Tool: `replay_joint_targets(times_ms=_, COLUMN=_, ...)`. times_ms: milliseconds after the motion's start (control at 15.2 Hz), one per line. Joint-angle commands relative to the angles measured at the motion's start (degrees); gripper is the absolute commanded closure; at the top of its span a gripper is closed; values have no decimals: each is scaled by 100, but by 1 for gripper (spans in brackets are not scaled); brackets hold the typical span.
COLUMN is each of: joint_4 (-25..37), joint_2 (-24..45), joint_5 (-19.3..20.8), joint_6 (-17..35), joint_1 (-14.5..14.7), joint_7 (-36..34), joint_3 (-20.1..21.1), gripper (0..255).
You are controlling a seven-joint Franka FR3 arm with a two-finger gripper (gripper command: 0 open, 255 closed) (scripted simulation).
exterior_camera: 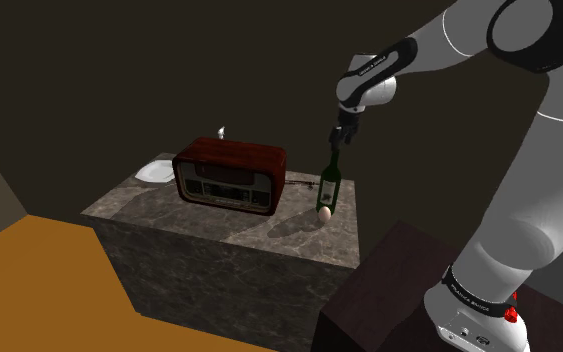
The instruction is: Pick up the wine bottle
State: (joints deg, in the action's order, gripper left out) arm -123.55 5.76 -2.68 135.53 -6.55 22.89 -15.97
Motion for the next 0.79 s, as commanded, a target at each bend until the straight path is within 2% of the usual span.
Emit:
replay_joint_targets(times_ms=0, joint_4=230, joint_2=361, joint_5=-146, joint_6=115, joint_1=-57, joint_7=160, joint_3=-8, gripper=0)
replay_joint_targets(times_ms=594, joint_4=64, joint_2=733, joint_5=-329, joint_6=636, joint_1=-102, joint_7=288, joint_3=50, gripper=0)
replay_joint_targets(times_ms=660, joint_4=42, joint_2=719, joint_5=-327, joint_6=644, joint_1=-105, joint_7=294, joint_3=47, gripper=255)
replay_joint_targets(times_ms=726, joint_4=41, joint_2=716, joint_5=-325, joint_6=642, joint_1=-105, joint_7=294, joint_3=46, gripper=255)
